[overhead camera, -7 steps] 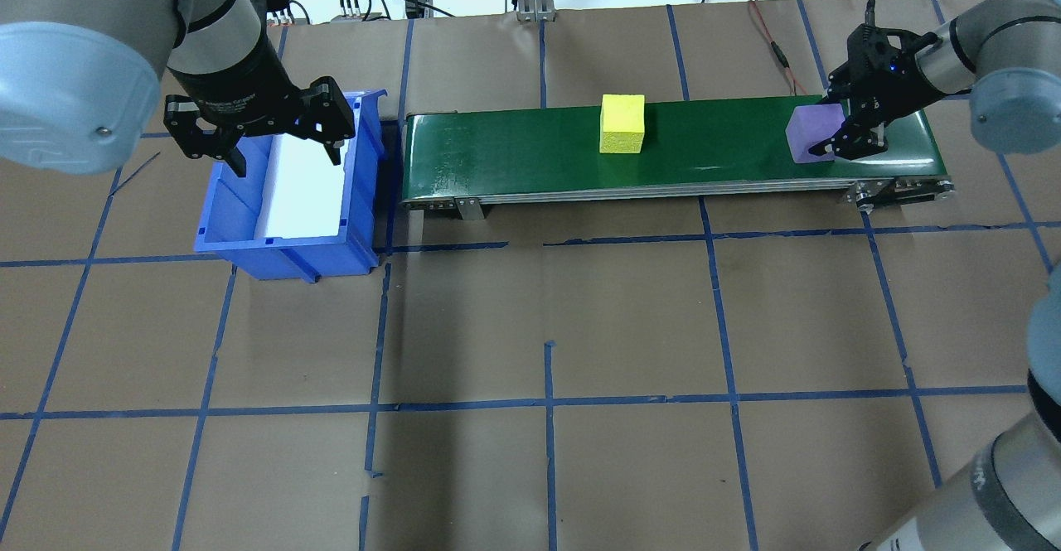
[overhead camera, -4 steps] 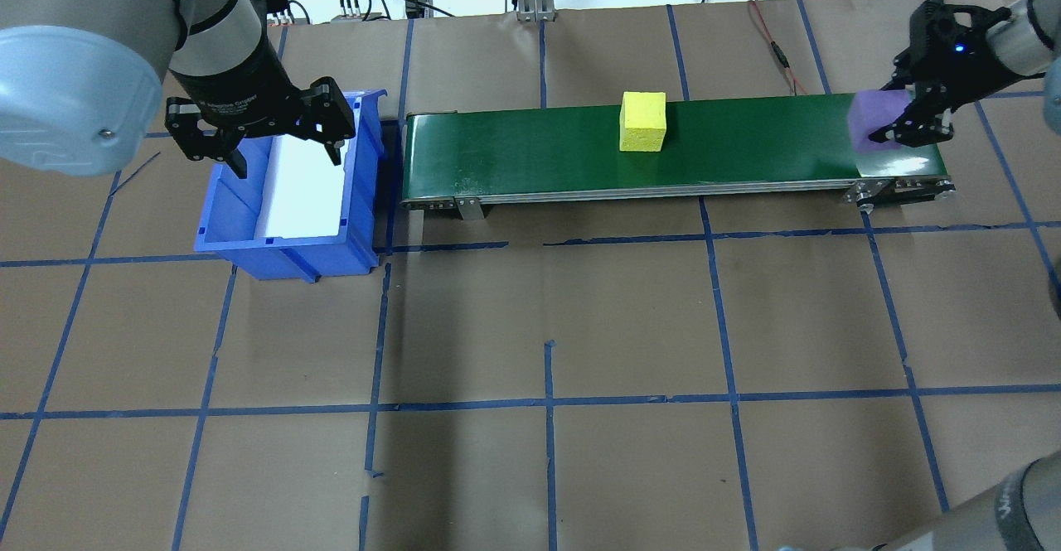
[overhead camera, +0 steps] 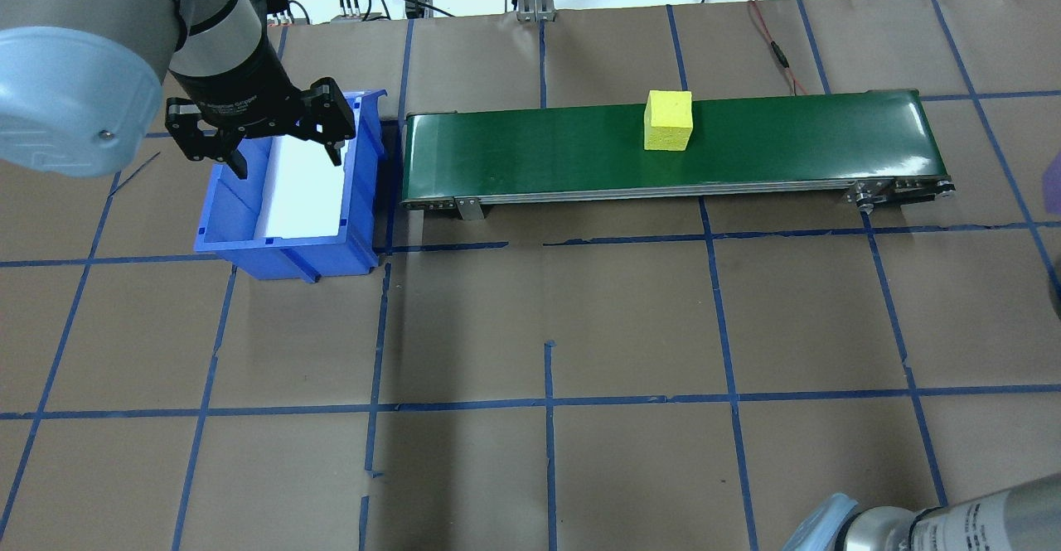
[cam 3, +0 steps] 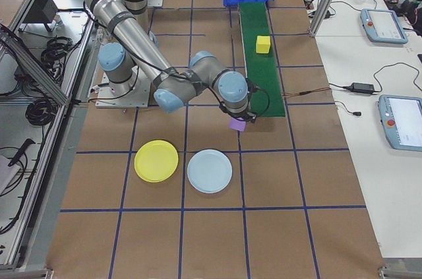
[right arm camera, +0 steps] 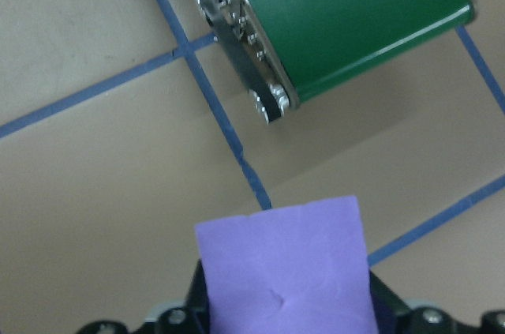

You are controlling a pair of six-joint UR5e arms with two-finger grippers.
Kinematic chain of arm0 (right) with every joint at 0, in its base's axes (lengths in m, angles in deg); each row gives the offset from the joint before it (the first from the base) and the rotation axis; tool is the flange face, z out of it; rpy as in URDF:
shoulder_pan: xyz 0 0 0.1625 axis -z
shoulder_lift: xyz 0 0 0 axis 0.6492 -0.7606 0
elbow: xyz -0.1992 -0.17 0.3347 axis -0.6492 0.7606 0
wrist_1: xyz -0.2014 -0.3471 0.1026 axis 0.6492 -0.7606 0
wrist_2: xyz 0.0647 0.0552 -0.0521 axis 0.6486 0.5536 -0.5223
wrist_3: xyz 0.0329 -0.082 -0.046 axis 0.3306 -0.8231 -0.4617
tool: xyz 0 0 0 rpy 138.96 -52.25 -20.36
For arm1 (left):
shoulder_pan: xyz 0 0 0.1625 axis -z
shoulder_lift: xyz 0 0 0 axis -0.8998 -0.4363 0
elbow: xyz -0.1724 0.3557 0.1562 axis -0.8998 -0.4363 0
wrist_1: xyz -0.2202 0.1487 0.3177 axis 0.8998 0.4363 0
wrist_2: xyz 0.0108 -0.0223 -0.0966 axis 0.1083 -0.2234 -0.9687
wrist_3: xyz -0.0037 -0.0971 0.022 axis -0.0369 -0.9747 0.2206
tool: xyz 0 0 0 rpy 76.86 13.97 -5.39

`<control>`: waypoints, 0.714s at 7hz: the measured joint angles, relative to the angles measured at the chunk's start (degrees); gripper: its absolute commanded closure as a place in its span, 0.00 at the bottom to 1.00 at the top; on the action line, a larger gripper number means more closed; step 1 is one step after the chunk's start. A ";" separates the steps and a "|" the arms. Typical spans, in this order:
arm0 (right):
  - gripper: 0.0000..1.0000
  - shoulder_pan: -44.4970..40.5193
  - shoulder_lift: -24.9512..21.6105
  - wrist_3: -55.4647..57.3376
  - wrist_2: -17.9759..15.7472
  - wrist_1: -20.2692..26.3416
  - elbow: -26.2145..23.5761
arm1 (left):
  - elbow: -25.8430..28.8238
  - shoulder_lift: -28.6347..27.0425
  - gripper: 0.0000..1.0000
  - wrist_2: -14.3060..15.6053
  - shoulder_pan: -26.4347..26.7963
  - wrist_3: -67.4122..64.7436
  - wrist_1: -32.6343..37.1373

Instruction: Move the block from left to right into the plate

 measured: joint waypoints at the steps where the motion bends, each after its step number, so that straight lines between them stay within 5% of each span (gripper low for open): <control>1: 0.67 5.29 0.86 -3.87 -0.18 -0.11 -0.03 | 0.00 0.00 0.00 0.00 0.01 0.05 0.02; 3: 0.02 12.94 5.17 -9.62 0.08 -0.25 -0.20 | -0.03 0.00 0.00 0.00 -0.01 0.07 0.07; 5: 0.00 14.87 7.58 -7.21 0.35 -0.71 -1.44 | -0.14 0.00 0.00 0.00 -0.12 0.16 0.14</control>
